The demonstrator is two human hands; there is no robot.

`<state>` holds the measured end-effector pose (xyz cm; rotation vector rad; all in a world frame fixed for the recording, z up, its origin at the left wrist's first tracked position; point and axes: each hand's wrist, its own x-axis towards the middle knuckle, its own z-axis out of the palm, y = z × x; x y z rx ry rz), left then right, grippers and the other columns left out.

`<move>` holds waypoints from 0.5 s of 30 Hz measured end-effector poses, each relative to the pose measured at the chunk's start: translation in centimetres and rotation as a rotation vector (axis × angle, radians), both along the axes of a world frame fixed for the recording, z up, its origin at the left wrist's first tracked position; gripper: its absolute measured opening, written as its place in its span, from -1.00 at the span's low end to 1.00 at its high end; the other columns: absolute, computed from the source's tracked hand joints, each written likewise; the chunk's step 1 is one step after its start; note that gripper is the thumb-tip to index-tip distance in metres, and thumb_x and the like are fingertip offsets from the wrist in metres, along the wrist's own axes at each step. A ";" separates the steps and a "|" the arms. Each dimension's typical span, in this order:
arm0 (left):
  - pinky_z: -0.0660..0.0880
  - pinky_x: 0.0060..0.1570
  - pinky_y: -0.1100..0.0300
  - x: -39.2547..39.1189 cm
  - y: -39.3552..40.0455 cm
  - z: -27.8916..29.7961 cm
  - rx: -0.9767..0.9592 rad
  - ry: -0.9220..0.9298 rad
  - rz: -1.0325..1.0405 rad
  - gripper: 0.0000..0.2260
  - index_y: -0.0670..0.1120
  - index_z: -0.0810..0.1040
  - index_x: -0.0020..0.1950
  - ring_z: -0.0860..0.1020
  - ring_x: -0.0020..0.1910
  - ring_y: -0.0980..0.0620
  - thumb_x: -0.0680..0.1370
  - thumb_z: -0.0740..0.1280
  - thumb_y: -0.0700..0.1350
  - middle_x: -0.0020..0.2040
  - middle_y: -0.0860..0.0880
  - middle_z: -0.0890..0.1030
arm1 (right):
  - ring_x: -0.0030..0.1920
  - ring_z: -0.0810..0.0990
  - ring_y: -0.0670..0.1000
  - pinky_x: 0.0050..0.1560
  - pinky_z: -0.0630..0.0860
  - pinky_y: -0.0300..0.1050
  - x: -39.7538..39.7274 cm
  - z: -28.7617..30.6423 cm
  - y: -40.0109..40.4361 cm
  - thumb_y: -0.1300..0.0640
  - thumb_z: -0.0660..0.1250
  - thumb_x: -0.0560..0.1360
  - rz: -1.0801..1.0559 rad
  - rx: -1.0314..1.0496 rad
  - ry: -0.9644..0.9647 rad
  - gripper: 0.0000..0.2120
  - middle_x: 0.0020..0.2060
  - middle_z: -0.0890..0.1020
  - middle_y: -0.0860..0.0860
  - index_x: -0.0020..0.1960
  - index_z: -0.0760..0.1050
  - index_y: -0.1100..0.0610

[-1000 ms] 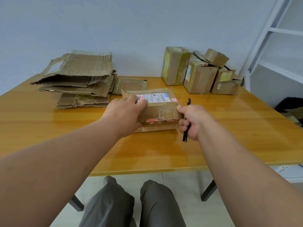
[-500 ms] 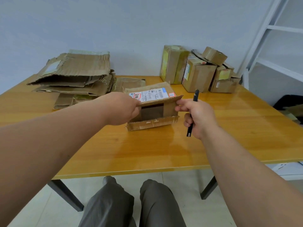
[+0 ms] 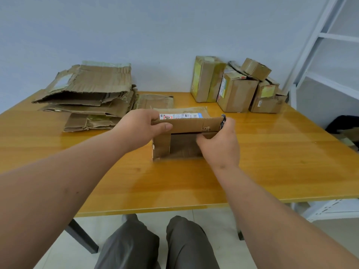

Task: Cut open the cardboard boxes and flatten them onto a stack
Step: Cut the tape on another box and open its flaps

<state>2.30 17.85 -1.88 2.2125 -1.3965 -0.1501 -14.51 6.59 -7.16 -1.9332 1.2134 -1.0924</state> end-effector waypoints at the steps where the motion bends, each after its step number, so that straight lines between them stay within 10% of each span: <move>1: 0.40 -0.34 0.12 -0.2 0.0 -0.3 -0.033 0.004 0.029 -0.65 -0.10 0.49 -0.17 0.47 -0.34 0.00 0.55 0.31 0.18 -0.31 -0.04 0.52 | -0.15 0.52 -0.05 -0.32 0.42 -0.18 -0.2 0.1 -0.1 0.08 0.46 0.39 0.021 0.023 -0.013 -0.50 -0.09 0.51 -0.11 0.20 0.27 -0.01; 15: 0.58 0.05 -0.08 -1.0 -0.5 -6.3 -0.413 0.330 0.399 -0.21 0.10 0.15 0.32 0.49 0.18 -0.03 0.30 0.58 0.16 0.21 0.01 0.48 | -0.60 0.34 -0.13 -0.44 0.39 -0.14 -1.9 1.2 -1.0 0.23 0.35 0.51 0.164 0.481 -0.368 -0.78 -0.16 0.55 0.02 0.09 0.58 -0.02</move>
